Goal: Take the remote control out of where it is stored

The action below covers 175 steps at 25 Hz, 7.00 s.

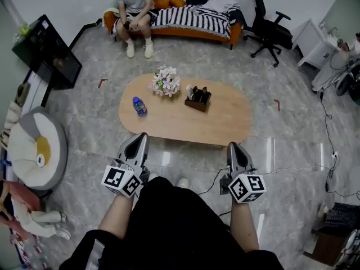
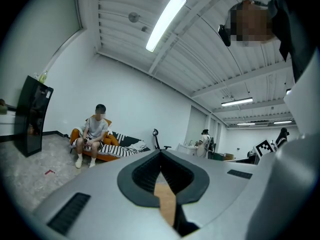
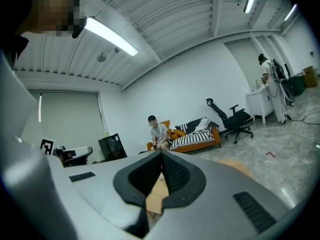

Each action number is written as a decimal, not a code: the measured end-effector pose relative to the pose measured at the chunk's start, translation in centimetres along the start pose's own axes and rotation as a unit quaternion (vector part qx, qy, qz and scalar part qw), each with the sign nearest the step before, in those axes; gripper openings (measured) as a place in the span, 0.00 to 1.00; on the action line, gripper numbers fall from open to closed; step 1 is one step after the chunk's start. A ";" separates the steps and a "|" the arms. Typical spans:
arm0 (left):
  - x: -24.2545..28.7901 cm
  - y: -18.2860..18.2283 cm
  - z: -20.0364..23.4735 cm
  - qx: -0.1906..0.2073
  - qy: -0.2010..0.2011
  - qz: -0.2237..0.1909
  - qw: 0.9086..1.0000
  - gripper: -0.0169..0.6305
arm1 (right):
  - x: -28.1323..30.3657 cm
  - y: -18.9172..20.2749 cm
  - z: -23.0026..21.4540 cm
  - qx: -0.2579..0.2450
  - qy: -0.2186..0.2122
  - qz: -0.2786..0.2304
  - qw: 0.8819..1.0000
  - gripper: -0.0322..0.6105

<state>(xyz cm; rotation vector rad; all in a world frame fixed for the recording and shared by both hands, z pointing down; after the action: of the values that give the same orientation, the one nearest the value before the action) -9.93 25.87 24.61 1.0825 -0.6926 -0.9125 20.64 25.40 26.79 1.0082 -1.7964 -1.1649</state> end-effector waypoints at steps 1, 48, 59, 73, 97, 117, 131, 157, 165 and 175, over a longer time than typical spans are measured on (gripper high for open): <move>0.3 0.1 0.2 -0.004 -0.002 0.000 1.000 0.04 | 0.1 0.1 -0.3 0.004 0.001 0.001 1.000 0.06; 22.6 -0.4 15.0 -0.014 0.061 0.093 0.994 0.04 | 22.5 -0.2 -7.1 -0.013 0.090 0.076 0.993 0.06; 23.0 1.5 17.6 -0.021 0.054 0.122 0.991 0.04 | 27.3 3.3 -5.6 -0.070 0.069 0.133 0.986 0.06; 22.9 7.5 17.6 -0.041 0.014 0.173 0.984 0.04 | 33.0 11.1 -9.8 -0.117 0.043 0.210 0.970 0.22; 21.9 12.8 19.3 -0.077 -0.093 0.214 0.969 0.04 | 42.6 21.5 -16.5 -0.200 0.107 0.253 0.941 0.38; 18.9 11.4 23.3 -0.058 -0.062 0.228 0.970 0.04 | 43.5 22.4 -17.8 -0.168 0.277 0.222 0.920 0.37; 18.0 9.2 22.6 -0.054 -0.021 0.210 0.976 0.04 | 41.6 16.1 -14.0 -0.174 0.274 0.174 0.930 0.22; 25.0 13.2 14.6 -0.043 0.127 0.260 0.956 0.04 | 28.1 13.6 -22.0 -0.217 0.337 0.194 0.895 0.22; 28.0 15.9 10.3 -0.050 0.149 0.278 0.948 0.04 | 23.3 17.0 -27.2 -0.248 0.335 0.258 0.871 0.22; 28.5 18.9 9.9 -0.065 0.115 0.305 0.943 0.04 | 23.9 22.2 -30.9 -0.318 0.269 0.331 0.847 0.22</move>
<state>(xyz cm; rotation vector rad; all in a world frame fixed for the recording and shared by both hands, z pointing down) 0.38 0.02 46.80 0.7685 -0.7031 -0.2851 33.85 -0.61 60.96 0.2250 -1.0337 -0.8154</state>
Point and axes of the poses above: the fingertips, and each gripper's own axes: x forward along the fingers, z to its left, y out of its underside, the point moved 2 cm from there along -x, backward along the fingers, and after that the axes turned 3 degrees about -x, right-handed, at the moved point
